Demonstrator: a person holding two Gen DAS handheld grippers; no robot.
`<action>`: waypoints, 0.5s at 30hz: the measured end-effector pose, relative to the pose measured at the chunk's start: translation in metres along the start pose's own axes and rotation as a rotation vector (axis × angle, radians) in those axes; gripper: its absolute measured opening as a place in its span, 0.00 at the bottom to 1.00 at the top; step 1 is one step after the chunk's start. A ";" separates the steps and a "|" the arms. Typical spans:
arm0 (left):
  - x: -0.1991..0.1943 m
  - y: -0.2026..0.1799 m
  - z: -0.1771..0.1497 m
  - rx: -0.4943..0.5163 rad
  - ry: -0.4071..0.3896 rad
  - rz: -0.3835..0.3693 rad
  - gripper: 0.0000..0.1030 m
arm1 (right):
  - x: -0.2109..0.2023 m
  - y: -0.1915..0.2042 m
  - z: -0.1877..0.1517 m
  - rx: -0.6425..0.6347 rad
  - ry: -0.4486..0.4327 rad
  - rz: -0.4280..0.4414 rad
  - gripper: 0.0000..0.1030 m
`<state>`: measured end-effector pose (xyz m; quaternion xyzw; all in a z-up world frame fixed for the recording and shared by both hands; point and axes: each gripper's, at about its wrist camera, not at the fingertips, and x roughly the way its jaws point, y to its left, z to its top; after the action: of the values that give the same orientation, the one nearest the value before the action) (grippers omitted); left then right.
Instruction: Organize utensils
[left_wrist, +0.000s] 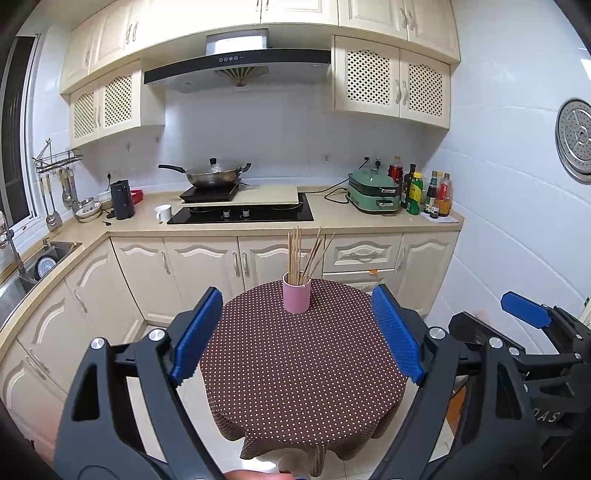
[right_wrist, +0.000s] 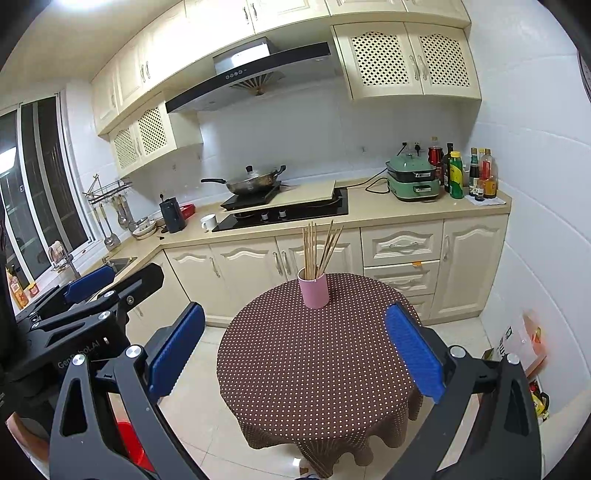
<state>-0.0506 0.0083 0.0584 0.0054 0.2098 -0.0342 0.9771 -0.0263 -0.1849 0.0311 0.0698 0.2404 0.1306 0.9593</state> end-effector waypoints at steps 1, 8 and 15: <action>0.000 0.000 0.000 0.001 -0.002 0.001 0.79 | 0.000 0.000 0.000 0.001 0.001 0.000 0.92; -0.001 0.001 -0.001 -0.003 -0.004 0.015 0.79 | 0.001 0.001 0.000 -0.004 0.006 0.010 0.92; 0.001 0.003 -0.002 -0.004 0.011 0.022 0.79 | 0.004 0.001 0.001 -0.005 0.021 0.010 0.92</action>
<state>-0.0500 0.0116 0.0563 0.0061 0.2151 -0.0231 0.9763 -0.0229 -0.1824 0.0303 0.0670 0.2497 0.1368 0.9563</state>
